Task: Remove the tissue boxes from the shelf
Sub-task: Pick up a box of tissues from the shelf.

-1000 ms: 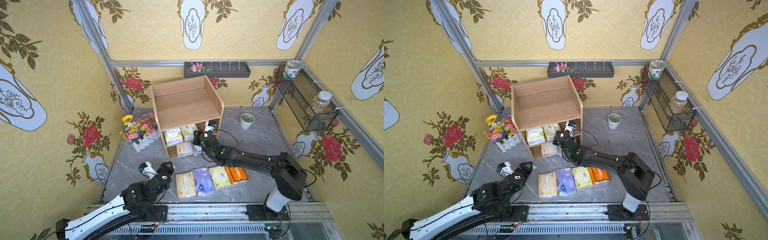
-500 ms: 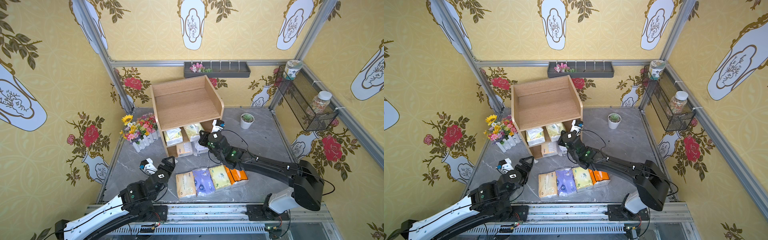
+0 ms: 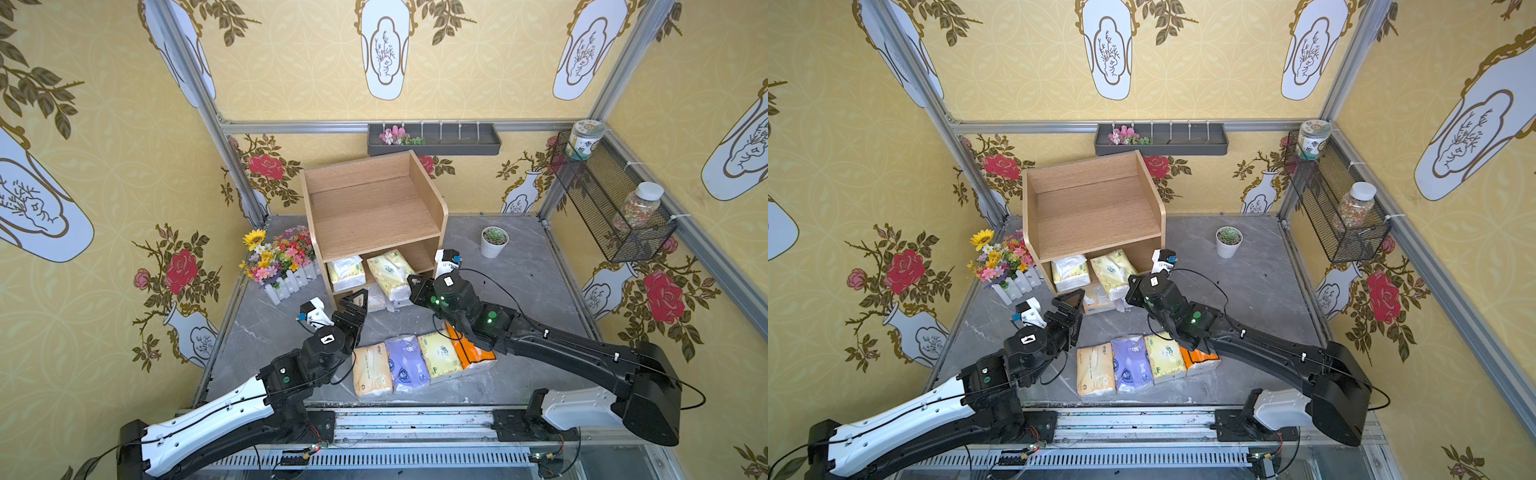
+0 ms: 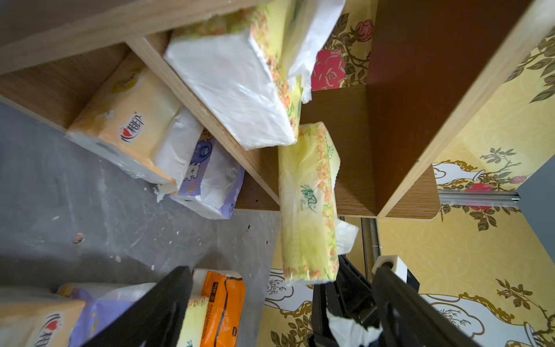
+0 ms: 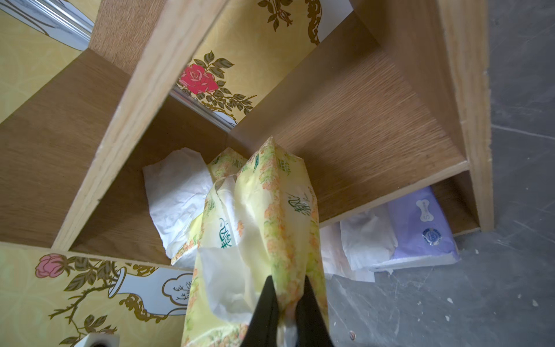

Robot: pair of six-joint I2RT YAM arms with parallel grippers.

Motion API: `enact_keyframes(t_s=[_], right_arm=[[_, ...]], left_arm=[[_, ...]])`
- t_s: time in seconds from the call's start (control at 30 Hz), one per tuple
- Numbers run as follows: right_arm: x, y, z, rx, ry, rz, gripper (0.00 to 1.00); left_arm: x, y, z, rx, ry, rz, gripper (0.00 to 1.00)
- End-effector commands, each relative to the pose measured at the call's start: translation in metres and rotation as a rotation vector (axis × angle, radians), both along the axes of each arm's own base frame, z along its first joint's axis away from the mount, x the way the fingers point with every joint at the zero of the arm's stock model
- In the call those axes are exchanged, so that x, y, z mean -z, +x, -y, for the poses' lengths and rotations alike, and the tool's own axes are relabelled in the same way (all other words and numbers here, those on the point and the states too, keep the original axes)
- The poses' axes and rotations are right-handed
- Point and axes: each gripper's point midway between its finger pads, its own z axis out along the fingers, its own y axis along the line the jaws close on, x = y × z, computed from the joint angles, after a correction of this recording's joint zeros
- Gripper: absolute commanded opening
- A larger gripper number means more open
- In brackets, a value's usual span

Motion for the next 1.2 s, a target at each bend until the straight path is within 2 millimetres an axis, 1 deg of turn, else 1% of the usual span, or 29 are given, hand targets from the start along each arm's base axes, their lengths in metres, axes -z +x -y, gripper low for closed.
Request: enact_keyframes(t_s=[0.0,0.13,0.23,0.3,0.37,0.43,0.6,0.77,0.87,0.97,1.1,1.17], right_arm=[[-0.003,-0.015,-0.004,-0.066,-0.007,-0.010,0.00],[0.001,-0.028,0.001,-0.100,-0.030,-0.024,0.00],[0.004,-0.036,0.003,-0.128,-0.033,-0.036,0.00],[0.002,-0.041,0.004,-0.147,-0.029,-0.038,0.00],[0.001,-0.045,0.005,-0.158,-0.026,-0.035,0.00],[-0.001,-0.048,0.007,-0.165,-0.022,-0.034,0.00],[0.001,-0.053,0.008,-0.178,-0.018,-0.039,0.00],[0.005,-0.054,0.010,-0.171,-0.020,-0.052,0.00],[0.008,-0.054,0.011,-0.170,-0.028,-0.057,0.00],[0.007,-0.055,0.013,-0.176,-0.043,-0.053,0.06],[0.004,-0.058,0.013,-0.201,-0.058,-0.042,0.20],[0.002,-0.061,0.013,-0.220,-0.073,-0.035,0.29]], left_arm=[[-0.019,0.008,0.014,0.031,-0.081,0.048,1.00],[-0.013,0.020,0.027,0.058,-0.087,0.033,1.00],[-0.014,0.027,0.039,0.087,-0.100,0.046,1.00],[-0.014,0.030,0.044,0.099,-0.098,0.045,0.98],[-0.012,0.032,0.050,0.112,-0.102,0.043,0.90],[-0.009,0.034,0.055,0.123,-0.106,0.032,0.85],[-0.001,0.037,0.063,0.139,-0.120,0.004,0.79],[-0.003,0.037,0.066,0.146,-0.109,0.006,0.65],[-0.004,0.038,0.065,0.144,-0.091,0.004,0.55],[-0.004,0.038,0.064,0.140,-0.074,0.006,0.46],[-0.004,0.038,0.064,0.147,-0.055,0.013,0.36],[-0.004,0.037,0.065,0.153,-0.039,0.016,0.33]])
